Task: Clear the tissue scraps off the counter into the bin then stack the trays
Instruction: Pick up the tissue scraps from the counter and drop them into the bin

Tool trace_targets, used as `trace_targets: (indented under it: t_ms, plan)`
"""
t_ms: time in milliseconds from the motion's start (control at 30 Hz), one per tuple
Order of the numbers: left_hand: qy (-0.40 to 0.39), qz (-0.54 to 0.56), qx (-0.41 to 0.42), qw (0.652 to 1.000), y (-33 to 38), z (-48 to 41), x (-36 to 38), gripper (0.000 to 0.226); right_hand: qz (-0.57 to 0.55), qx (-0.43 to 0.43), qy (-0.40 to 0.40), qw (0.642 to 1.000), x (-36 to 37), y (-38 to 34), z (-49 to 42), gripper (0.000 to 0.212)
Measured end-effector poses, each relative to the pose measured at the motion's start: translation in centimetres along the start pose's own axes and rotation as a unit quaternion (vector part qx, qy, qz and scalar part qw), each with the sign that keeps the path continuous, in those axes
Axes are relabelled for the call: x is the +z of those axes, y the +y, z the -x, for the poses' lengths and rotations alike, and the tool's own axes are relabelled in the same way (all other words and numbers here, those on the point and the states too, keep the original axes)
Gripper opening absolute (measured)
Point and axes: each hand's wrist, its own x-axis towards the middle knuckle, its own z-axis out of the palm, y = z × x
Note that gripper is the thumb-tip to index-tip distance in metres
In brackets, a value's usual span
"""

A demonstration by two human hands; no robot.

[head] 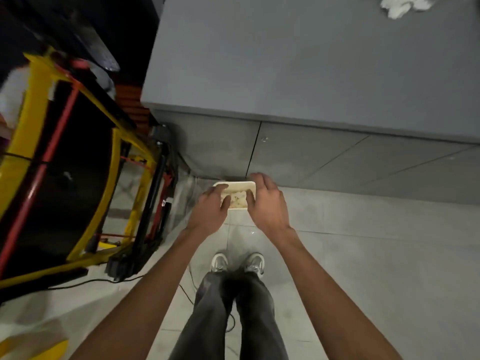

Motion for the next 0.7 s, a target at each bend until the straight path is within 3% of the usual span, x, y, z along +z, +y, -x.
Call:
trace_targets:
  t_ms: [233, 400, 700]
  plan:
    - [0.073, 0.022, 0.089, 0.993, 6.8, 7.4, -10.1, 0.039, -0.035, -0.005, 0.084, 0.996, -13.9, -5.6, 6.4, 0.043]
    - [0.117, 0.043, 0.136, 0.983, 10.5, 9.8, -14.1, 0.035, -0.056, 0.0, 0.128, 0.99, -19.4, -6.3, 8.7, 0.041]
    - [0.157, 0.07, 0.163, 0.971, 19.9, 3.1, -17.1, 0.029, -0.108, 0.023, 0.183, 0.977, -26.3, -0.9, 2.8, 0.039]
